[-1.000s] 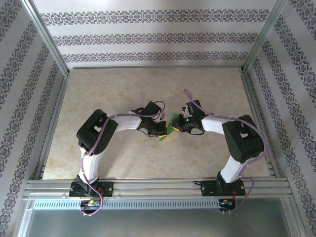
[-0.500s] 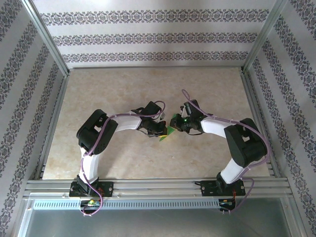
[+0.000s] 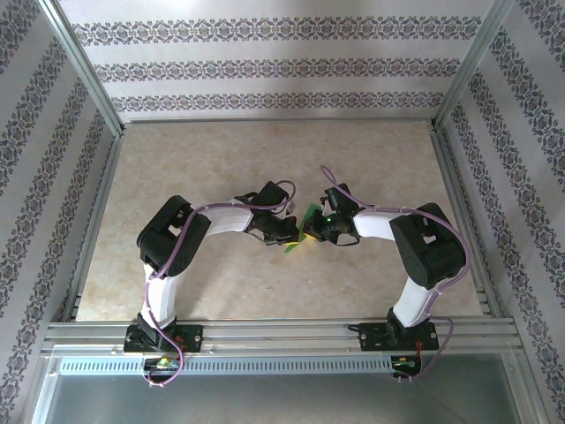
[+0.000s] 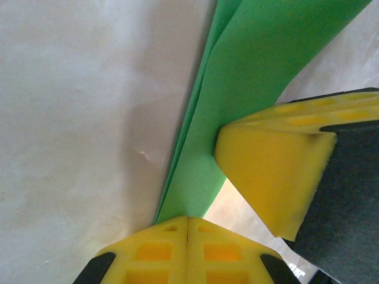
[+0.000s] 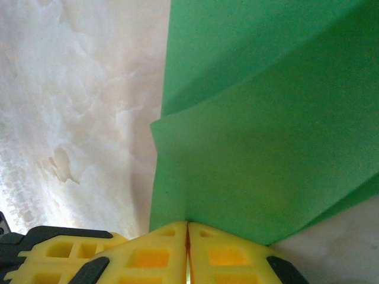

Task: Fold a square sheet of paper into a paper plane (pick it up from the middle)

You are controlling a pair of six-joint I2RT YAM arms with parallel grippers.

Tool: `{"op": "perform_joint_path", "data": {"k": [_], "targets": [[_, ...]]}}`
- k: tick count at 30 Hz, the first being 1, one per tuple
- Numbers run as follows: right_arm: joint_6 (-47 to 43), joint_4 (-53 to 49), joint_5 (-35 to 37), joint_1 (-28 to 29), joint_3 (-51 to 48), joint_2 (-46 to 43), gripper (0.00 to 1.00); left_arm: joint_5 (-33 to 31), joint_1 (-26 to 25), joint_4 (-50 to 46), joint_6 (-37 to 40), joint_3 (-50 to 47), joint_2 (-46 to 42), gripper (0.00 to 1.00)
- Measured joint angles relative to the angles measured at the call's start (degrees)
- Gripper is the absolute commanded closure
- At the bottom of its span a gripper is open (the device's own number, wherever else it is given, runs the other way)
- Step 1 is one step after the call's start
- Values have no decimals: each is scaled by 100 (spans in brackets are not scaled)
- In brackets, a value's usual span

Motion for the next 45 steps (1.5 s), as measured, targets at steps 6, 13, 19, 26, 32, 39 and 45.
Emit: {"op": "perform_joint_path", "data": {"k": [6,13,19,26,32,39,45], "targets": [[-2,0,-63,-37,31,55,89,39,-4,-42,190,-63,-68,85],[-2,0,-133,-37,94,125,90,24,-4,-365,413,-79,-175,86],[-7,-24,-175,-37,142,168,90,-13,-4,-570,549,-149,-260,88],[-31,-131,-192,-37,227,214,90,-76,-4,-713,660,-192,-310,91],[-46,-177,-197,-37,260,232,90,-160,-9,-796,802,-192,-334,91],[-50,-258,-195,-37,308,254,90,-162,-9,-852,977,-192,-345,91],[-50,-304,-199,-37,345,278,90,-168,-9,-925,1078,-210,-372,92]]}}
